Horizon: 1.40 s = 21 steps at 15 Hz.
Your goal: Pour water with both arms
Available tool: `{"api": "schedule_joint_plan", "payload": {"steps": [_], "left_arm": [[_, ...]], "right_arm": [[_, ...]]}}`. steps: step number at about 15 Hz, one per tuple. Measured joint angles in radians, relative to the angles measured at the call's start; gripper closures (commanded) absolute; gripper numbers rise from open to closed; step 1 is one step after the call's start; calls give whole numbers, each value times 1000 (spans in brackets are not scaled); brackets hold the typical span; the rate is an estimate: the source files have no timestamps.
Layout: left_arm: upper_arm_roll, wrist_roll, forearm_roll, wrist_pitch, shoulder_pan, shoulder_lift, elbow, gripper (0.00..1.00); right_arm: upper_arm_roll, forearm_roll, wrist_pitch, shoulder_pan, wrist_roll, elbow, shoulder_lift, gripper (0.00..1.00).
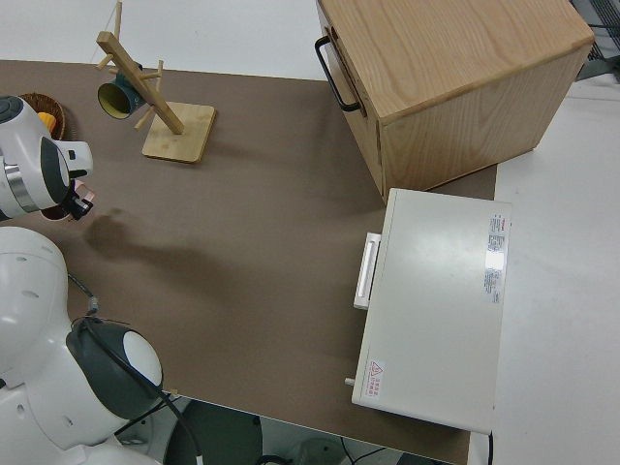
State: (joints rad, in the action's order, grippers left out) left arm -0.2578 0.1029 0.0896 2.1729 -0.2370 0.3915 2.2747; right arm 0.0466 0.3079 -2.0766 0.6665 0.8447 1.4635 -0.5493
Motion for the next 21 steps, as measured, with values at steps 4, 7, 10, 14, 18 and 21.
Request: {"api": "schedule_joint_plan", "payload": {"steps": [4, 7, 10, 14, 18, 21], "left_arm": [[0, 1, 12, 2, 10, 0, 11, 1000], [0, 1, 38, 2, 10, 0, 12, 1000], [0, 1, 49, 2, 10, 0, 13, 1000], [0, 1, 51, 2, 17, 0, 15, 1000], [0, 1, 53, 2, 24, 0, 16, 1000], [0, 1, 55, 2, 45, 0, 24, 1000]], "right_arm": [[-1, 0, -59, 9, 8, 0, -33, 607], [-3, 0, -81, 9, 10, 0, -37, 211], [-3, 0, -91, 9, 10, 0, -37, 17], [-1, 0, -91, 11, 11, -1, -37, 15], [-1, 1, -71, 14, 31, -10, -24, 15], [-12, 1, 4, 10, 49, -25, 29, 15]]}}
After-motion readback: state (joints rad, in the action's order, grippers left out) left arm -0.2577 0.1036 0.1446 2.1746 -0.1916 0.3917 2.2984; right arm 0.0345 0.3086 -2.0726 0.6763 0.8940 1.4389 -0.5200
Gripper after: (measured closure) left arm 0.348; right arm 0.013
